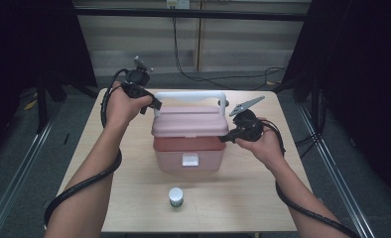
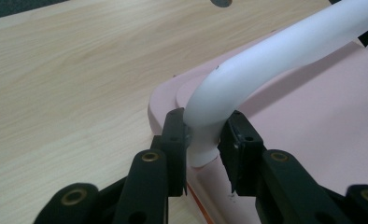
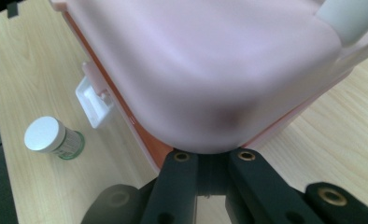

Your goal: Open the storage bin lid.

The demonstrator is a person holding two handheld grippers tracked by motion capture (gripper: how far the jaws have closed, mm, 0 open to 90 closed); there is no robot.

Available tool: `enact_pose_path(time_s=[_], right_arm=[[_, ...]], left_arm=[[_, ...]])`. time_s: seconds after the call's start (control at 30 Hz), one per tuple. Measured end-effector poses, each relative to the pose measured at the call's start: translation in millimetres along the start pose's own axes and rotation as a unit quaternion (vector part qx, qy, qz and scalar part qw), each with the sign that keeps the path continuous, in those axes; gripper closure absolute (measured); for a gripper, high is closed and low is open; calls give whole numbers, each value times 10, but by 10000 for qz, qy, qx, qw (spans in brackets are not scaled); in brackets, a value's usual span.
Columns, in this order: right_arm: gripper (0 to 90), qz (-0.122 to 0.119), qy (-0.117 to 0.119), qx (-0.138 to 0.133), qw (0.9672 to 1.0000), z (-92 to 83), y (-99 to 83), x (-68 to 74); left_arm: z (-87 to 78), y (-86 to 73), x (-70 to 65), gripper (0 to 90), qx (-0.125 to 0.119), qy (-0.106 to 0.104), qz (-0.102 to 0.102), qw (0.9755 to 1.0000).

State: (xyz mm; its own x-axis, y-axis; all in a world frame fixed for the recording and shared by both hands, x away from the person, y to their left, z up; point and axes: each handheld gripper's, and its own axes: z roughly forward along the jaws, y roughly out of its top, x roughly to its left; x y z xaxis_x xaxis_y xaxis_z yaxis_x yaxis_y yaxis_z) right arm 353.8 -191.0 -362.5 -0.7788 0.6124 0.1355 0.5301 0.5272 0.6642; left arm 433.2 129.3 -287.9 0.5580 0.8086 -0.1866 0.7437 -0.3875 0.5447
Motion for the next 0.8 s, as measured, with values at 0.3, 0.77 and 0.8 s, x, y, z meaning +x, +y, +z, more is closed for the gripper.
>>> enact_pose_path(time_s=[0.3, 0.77, 0.8], right_arm=[[900, -40, -17, 5, 10000, -17, 18, 5], [900, -63, -84, 28, 9999, -23, 37, 19], [900, -56, -80, 30, 9999, -28, 39, 21]], left_arm=[[-14, -73, 80, 586, -232, 72, -24, 9997], [-36, -297, 243, 464, -152, 188, -93, 9997], [-41, -307, 257, 464, -132, 208, -66, 9997]])
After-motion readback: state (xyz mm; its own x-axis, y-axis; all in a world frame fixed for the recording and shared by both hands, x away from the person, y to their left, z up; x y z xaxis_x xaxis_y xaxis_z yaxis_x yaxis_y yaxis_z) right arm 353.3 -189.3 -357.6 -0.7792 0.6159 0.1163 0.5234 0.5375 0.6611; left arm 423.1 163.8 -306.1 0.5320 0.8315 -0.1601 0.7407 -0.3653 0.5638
